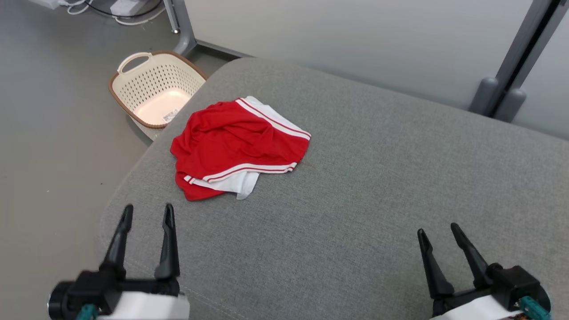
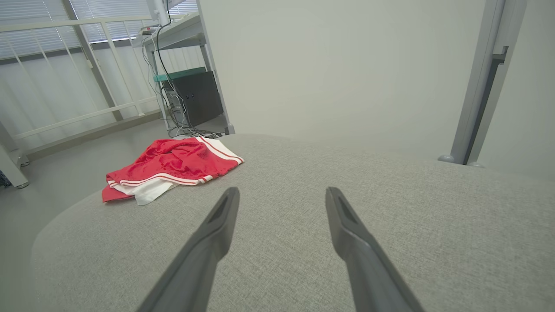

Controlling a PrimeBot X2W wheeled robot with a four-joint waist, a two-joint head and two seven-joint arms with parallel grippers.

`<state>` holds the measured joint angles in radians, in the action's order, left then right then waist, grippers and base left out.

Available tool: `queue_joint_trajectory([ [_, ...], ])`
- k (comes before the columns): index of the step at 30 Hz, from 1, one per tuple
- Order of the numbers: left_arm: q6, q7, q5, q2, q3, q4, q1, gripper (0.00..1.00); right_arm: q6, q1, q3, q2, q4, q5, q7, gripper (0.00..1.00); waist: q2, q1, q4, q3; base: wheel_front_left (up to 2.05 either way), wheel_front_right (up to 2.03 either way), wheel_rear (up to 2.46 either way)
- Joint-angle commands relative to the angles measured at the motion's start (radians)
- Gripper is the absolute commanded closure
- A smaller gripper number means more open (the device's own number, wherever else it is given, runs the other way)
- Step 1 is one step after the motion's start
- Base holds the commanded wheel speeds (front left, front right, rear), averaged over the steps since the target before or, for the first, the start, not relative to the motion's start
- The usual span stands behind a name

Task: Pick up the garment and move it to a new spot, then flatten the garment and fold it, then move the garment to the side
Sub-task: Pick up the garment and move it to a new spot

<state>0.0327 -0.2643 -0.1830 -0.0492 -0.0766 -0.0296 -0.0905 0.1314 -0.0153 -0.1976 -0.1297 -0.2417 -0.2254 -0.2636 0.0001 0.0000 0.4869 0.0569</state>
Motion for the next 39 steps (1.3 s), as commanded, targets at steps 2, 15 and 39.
queue_joint_trajectory([
  [2,-0.025,0.000,0.002,-0.002,0.020,0.018,0.086,0.00,-0.001,0.026,0.011,-0.030,0.013,0.010,-0.001,0.00,-0.0001,0.0000,-0.026,0.084,0.00,0.00,0.00],
  [15,-0.152,0.109,-0.107,-0.030,0.038,0.642,0.782,0.00,-0.002,0.154,0.049,-0.200,0.090,0.030,-0.001,0.00,-0.0001,0.0000,-0.129,0.414,0.00,0.00,0.00],
  [39,-0.163,0.066,-0.367,-0.073,-0.082,1.071,0.998,1.00,-0.002,0.201,0.036,-0.155,0.119,0.001,0.002,0.00,-0.0001,0.0000,-0.276,0.419,0.00,0.00,0.00],
])
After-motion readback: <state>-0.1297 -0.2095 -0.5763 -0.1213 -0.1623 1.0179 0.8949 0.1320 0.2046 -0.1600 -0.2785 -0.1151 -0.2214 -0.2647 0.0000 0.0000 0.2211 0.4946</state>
